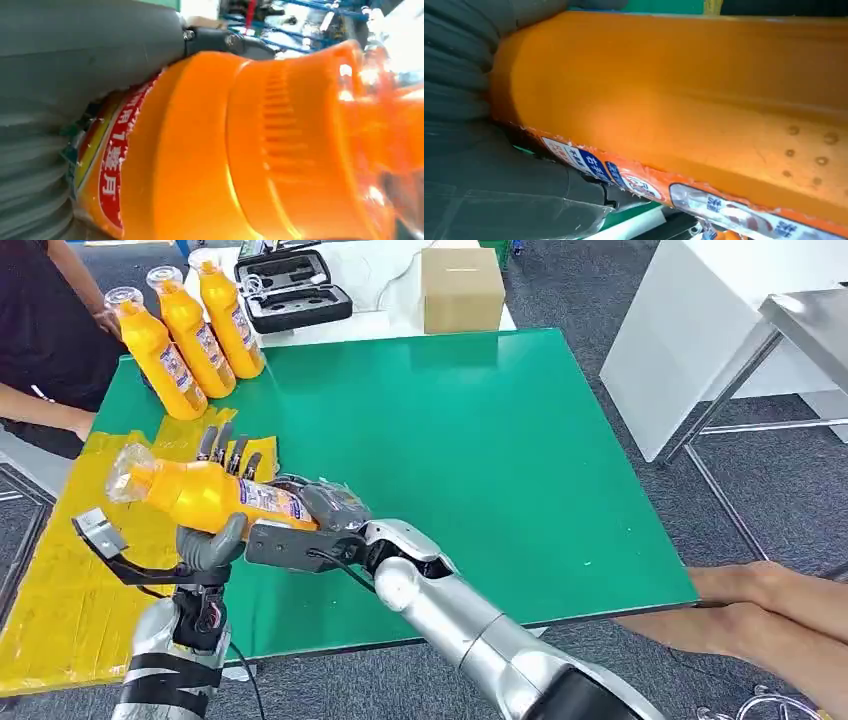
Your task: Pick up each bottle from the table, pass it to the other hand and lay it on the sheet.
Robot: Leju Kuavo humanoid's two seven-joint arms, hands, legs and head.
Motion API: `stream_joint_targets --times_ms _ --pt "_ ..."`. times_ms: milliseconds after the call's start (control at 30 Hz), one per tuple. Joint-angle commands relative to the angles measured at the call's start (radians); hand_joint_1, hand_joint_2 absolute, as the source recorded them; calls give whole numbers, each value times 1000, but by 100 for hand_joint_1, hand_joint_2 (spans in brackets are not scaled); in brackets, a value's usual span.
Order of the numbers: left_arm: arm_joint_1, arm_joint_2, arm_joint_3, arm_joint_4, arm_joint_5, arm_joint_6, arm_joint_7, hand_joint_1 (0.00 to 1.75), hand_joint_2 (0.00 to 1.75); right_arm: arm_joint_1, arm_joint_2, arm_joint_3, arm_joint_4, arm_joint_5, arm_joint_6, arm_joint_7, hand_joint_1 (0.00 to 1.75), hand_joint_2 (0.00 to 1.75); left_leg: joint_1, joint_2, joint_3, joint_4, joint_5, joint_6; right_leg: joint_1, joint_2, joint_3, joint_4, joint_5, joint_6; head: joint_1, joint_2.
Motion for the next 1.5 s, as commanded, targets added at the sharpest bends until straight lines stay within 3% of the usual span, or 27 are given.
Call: stream_joint_targets --times_ms 33,233,267,1033,1067,1100,1233,1267,1500 --pt "-86 69 -118 146 -95 -57 -25 0 175 -82 15 79 129 -21 26 -15 175 175 0 -3 7 1 -3 -1 0 -4 7 1 -4 -1 0 0" --pt "-90 77 -145 147 -147 -60 -62 0 175 -94 15 89 140 -33 29 -18 175 175 0 -3 7 1 -4 -1 0 -3 8 2 -5 -1 0 0" --pt "-88 71 -143 138 -148 -56 -63 175 175 -96 15 92 142 -33 28 -18 175 175 0 -3 5 1 -3 0 0 -3 5 1 -4 -1 0 0" --pt "-83 62 -108 116 -124 -52 -68 175 175 -86 1 81 161 -34 -7 -15 169 175 0 -3 7 1 -3 0 1 -4 7 1 -4 -1 0 0" --pt "-86 62 -100 113 -135 -36 -66 175 175 -85 -5 72 155 -30 -21 -14 99 175 1 -4 8 2 -5 -1 1 -4 9 1 -6 -1 0 0" --pt "-88 63 -98 112 -139 -31 -67 175 175 -85 -10 68 152 -27 -29 -14 0 175 0 -4 7 1 -4 0 1 -4 8 1 -5 -1 0 0" --pt "-113 76 -60 94 -238 67 -89 175 175 -82 -60 -11 71 -41 -65 -17 0 175 1 -5 3 1 -1 0 1 -5 4 1 -3 -1 0 0" --pt "-113 76 -56 94 -240 64 -87 175 175 -79 -63 -16 63 -42 -58 -16 0 0 1 -5 5 2 -3 0 1 -6 7 2 -5 -1 0 0" --pt "-201 108 56 153 -685 502 -140 175 175 -99 -138 -158 -68 -57 -56 -16 0 0 1 -5 2 2 -1 0 1 -5 4 2 -2 -1 0 0"
